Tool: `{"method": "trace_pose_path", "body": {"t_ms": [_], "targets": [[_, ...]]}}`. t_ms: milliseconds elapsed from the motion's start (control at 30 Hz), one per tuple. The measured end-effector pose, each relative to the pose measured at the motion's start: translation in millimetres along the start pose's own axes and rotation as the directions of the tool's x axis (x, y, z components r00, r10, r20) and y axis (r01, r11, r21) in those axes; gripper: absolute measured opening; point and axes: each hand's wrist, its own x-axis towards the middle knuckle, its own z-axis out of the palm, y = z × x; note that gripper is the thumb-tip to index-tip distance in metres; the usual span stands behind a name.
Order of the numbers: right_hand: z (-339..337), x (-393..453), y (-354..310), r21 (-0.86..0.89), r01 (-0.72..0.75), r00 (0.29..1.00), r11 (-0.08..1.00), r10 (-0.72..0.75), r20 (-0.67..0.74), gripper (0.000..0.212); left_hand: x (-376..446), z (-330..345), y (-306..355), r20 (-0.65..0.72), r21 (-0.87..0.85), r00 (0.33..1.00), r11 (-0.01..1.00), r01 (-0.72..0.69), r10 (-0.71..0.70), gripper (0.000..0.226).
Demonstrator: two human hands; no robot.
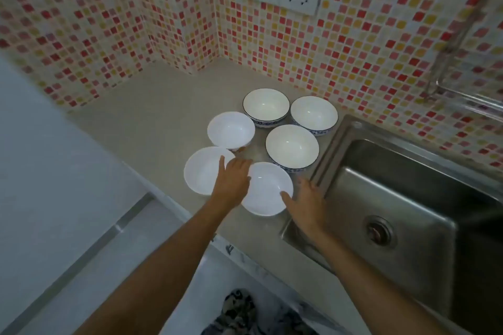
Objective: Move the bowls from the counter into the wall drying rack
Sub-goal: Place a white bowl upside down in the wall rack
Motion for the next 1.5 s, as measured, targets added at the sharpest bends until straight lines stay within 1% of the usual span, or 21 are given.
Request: {"method": "trace_pose_path", "body": {"t_ms": [33,133,233,267,400,433,500,633,733,800,900,1000,1033,1133,1167,1267,1367,1400,1433,1467,1500], "targets": [[3,1,0,0.01,-0.046,0.998,0.999,0.046,0.037,0.058,1,1,-2,0.017,0.039,1.0,0.999,-0.007,0.007,0.05],[9,1,-2,0.044,-0.136,0.98,0.99,0.128,0.153,0.052,3,4,-6,-0.018,0.101,0.998,0.993,-0.064,0.066,0.056],[13,2,2,0.123,-0.185,0.967,0.975,0.159,0.199,0.043,7,5,-7,-0.041,0.058,0.996,0.995,-0.078,0.081,0.054],[13,2,3,0.152,-0.194,0.966,0.969,0.163,0.199,0.042,8,7,-7,-0.087,0.035,0.991,0.995,-0.096,0.099,0.051],[-1,-2,19,0.321,-0.285,0.95,0.903,0.222,0.22,0.041,1,19,3,-0.228,-0.085,0.959,0.978,-0.192,0.169,0.039],[-8,-4,23,0.351,-0.302,0.946,0.886,0.232,0.226,0.041,-1,21,10,-0.244,-0.13,0.953,0.968,-0.216,0.179,0.037],[-23,-7,33,0.381,-0.313,0.944,0.87,0.243,0.221,0.04,-1,22,24,-0.22,-0.252,0.958,0.938,-0.237,0.183,0.035],[-55,-16,58,0.407,-0.33,0.943,0.851,0.285,0.17,0.038,6,22,63,-0.154,-0.463,0.962,0.843,-0.273,0.228,0.039],[-83,-24,84,0.382,-0.328,0.944,0.864,0.319,0.089,0.04,15,22,107,-0.069,-0.605,0.969,0.762,-0.231,0.238,0.037],[-101,-26,103,0.388,-0.335,0.936,0.858,0.352,0.03,0.041,21,21,140,-0.005,-0.707,0.968,0.684,-0.181,0.251,0.034],[-129,-28,127,0.409,-0.343,0.923,0.846,0.384,-0.02,0.041,29,14,190,0.185,-0.809,0.959,0.587,0.024,0.216,0.041],[-161,-30,147,0.437,-0.326,0.912,0.839,0.4,-0.087,0.039,37,2,238,0.376,-0.86,0.901,0.444,0.253,0.216,0.049],[-172,-30,154,0.45,-0.32,0.905,0.834,0.409,-0.114,0.038,40,0,252,0.398,-0.875,0.882,0.394,0.282,0.252,0.051],[-206,-30,173,0.448,-0.316,0.891,0.836,0.423,-0.162,0.036,42,-14,288,0.383,-0.911,0.852,0.299,0.284,0.357,0.045],[-217,-29,179,0.443,-0.31,0.89,0.841,0.421,-0.177,0.037,46,-16,298,0.37,-0.92,0.848,0.278,0.277,0.378,0.046],[-251,-27,190,0.472,-0.275,0.888,0.838,0.409,-0.209,0.035,50,-29,327,0.326,-0.935,0.859,0.271,0.231,0.393,0.053],[-283,-24,188,0.496,-0.163,0.891,0.853,0.343,-0.297,0.027,59,-41,352,0.286,-0.951,0.895,0.219,0.22,0.341,0.042],[-294,-24,186,0.477,-0.106,0.878,0.872,0.307,-0.367,0.029,61,-48,358,0.27,-0.958,0.899,0.191,0.214,0.345,0.041],[-304,-23,184,0.443,-0.042,0.848,0.896,0.266,-0.458,0.033,63,-54,364,0.258,-0.965,0.891,0.151,0.216,0.374,0.044],[-314,-22,185,0.402,0.019,0.799,0.916,0.227,-0.557,0.036,65,-61,369,0.241,-0.97,0.879,0.111,0.214,0.412,0.05],[-324,-19,186,0.356,0.075,0.734,0.932,0.19,-0.652,0.035,68,-66,373,0.211,-0.978,0.878,0.094,0.189,0.429,0.05]]}}
